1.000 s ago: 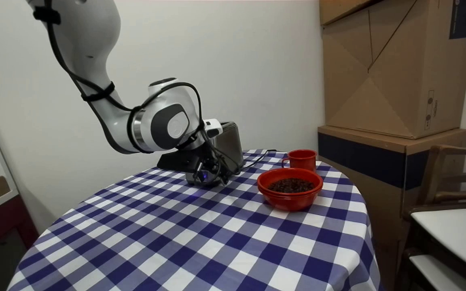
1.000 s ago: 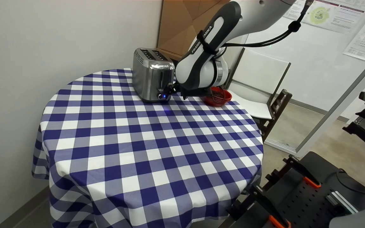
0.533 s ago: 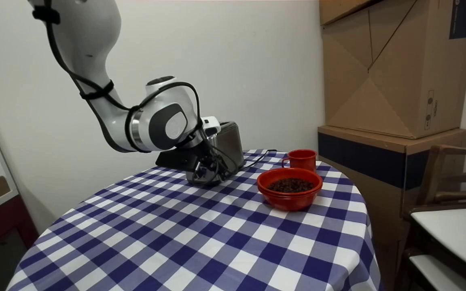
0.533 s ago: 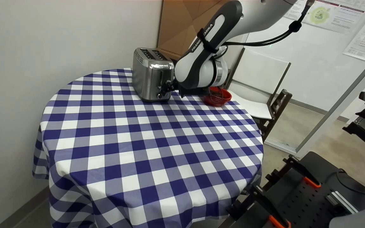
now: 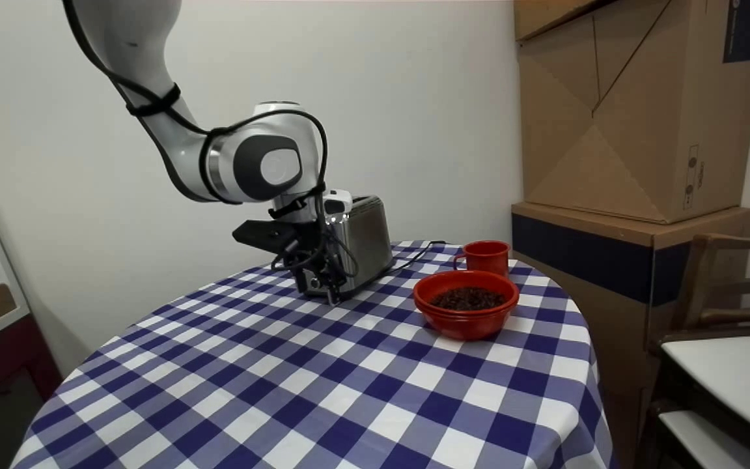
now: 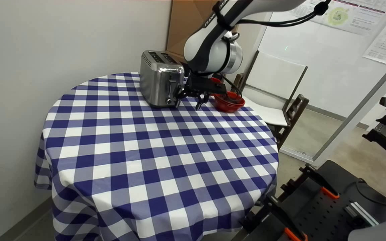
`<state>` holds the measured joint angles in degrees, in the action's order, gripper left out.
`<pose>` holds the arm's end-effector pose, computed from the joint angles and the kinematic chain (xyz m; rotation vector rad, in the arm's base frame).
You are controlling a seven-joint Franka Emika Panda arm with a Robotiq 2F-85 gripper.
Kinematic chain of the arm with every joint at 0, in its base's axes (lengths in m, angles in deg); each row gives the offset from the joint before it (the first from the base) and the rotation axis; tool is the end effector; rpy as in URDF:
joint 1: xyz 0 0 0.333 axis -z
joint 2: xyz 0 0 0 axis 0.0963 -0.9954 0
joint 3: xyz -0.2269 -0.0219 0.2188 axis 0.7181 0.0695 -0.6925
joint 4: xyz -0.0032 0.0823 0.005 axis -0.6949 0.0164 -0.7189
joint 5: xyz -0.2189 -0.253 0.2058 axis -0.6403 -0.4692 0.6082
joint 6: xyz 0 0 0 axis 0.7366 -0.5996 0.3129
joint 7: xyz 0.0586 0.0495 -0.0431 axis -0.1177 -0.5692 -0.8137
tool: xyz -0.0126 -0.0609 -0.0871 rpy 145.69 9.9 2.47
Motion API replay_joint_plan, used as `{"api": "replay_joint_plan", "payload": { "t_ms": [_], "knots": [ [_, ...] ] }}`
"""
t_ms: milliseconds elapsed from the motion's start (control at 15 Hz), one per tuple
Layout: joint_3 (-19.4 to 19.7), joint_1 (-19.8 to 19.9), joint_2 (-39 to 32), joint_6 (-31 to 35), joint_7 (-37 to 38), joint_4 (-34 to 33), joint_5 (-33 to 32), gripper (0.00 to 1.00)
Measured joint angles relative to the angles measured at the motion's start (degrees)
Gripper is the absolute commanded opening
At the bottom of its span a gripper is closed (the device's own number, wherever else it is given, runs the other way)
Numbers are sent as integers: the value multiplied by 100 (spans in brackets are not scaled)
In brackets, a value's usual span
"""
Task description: Release the lever on the toaster upwards.
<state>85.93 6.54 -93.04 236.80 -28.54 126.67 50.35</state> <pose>0.6508 -0.0244 0.1023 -3.0175 0.5549 -0.1535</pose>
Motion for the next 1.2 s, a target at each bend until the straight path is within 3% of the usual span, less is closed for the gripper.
{"api": "replay_joint_plan", "payload": {
  "t_ms": [200, 333, 600, 1200],
  "knots": [
    [-176, 77, 423, -1147, 46, 26, 299, 100],
    [-336, 130, 720, -1530, 13, 142, 472, 100],
    [-606, 145, 1518, -1583, -360, 787, 601, 100],
    [-754, 18, 4349, -1421, -2196, 3298, 352, 100]
  ]
}}
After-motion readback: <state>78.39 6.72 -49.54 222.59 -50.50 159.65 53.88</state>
